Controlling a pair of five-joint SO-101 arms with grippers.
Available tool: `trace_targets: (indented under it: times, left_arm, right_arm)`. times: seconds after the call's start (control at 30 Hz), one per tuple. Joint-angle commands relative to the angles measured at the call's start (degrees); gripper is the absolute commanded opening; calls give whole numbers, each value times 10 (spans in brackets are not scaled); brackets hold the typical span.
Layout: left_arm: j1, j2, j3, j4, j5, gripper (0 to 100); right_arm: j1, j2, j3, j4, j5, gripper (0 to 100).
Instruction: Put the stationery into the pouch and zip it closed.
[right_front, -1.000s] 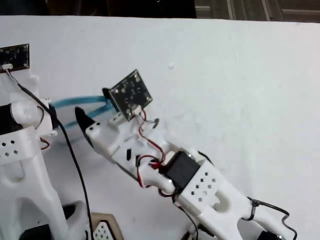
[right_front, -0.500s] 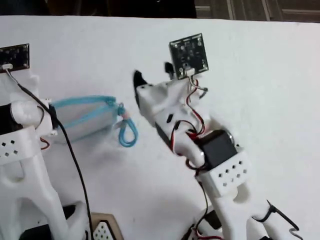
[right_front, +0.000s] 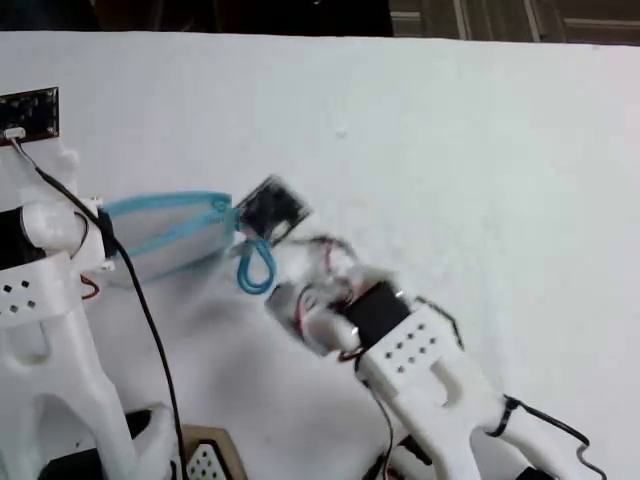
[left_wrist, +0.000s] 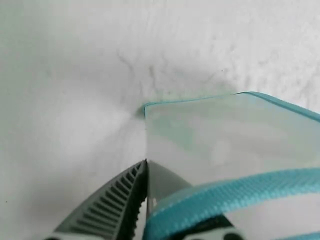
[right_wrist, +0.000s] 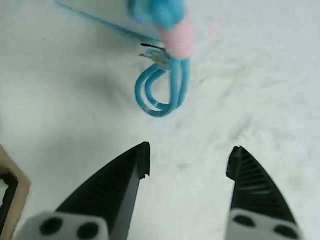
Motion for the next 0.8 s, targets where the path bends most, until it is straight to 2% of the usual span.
trace_targets:
  times: [0.0, 0.27, 0.4, 0.53, 0.77]
  left_arm:
    - [4, 17, -4, -6, 4, 22]
    - [4, 15, -4, -4, 4, 22]
    - [4, 16, -4, -4, 4, 22]
    - [4, 17, -4, -4, 4, 22]
    - [4, 17, -4, -4, 4, 22]
  right_arm:
    - [-23, -1, 51, -107, -25, 247]
    - [15, -1, 161, -329, -32, 247]
    - [25, 6, 186, -401, -32, 246]
    - [22, 65, 188, -451, -33, 246]
    - [24, 198, 187, -598, -57, 245]
